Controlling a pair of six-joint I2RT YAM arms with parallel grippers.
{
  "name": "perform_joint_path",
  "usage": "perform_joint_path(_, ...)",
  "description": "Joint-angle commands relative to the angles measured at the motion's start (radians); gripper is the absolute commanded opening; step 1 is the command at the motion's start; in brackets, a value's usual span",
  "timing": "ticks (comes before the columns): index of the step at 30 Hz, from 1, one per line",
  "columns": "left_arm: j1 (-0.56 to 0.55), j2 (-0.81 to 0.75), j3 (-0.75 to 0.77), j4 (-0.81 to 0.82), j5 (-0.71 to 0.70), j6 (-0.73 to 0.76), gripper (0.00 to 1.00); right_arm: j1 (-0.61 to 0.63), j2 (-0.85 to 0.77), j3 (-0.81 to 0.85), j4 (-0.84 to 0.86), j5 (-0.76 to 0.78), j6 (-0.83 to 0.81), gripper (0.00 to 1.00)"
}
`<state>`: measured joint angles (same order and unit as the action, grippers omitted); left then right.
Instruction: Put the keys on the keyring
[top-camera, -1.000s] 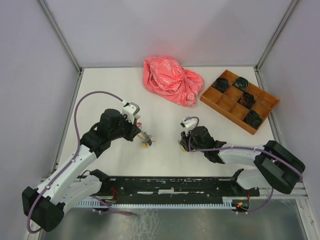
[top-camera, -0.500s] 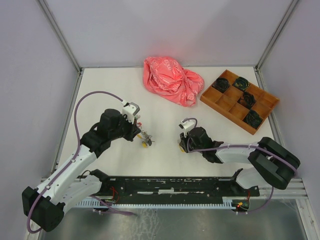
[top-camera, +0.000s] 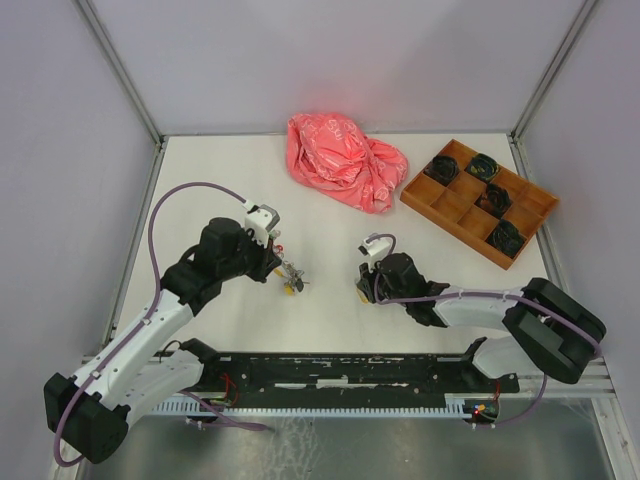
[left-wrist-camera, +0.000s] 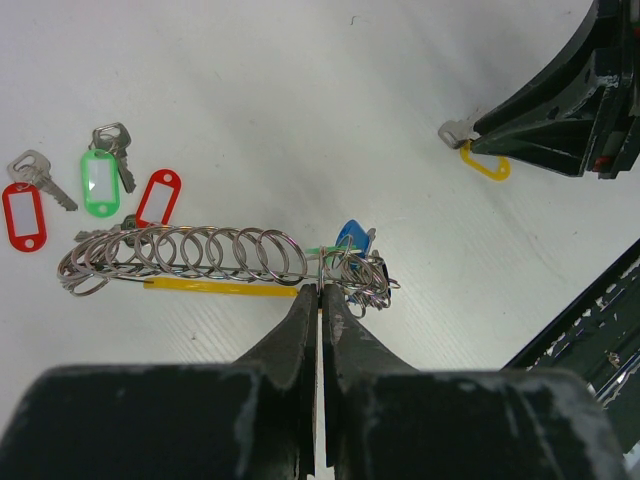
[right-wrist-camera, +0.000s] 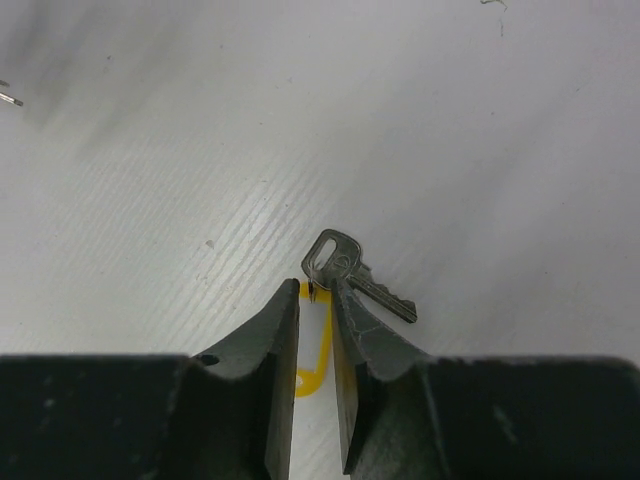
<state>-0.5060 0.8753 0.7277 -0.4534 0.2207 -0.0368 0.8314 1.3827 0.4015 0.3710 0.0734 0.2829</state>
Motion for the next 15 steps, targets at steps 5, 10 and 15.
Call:
perform_joint_path(5, 0.005, 0.001, 0.013, 0.070, 0.031, -0.002, 0.03, 0.005, -0.022, 0.023, 0.024, 0.022, -0.011, 0.27)
perform_joint_path(10, 0.005, -0.003, 0.012, 0.070, 0.029, -0.002, 0.03, 0.005, 0.010, 0.034, 0.029, 0.021, -0.014, 0.26)
perform_joint_path(15, 0.005, -0.001, 0.012, 0.069, 0.031, -0.002, 0.03, 0.005, 0.036, 0.044, 0.043, 0.007, -0.012, 0.25)
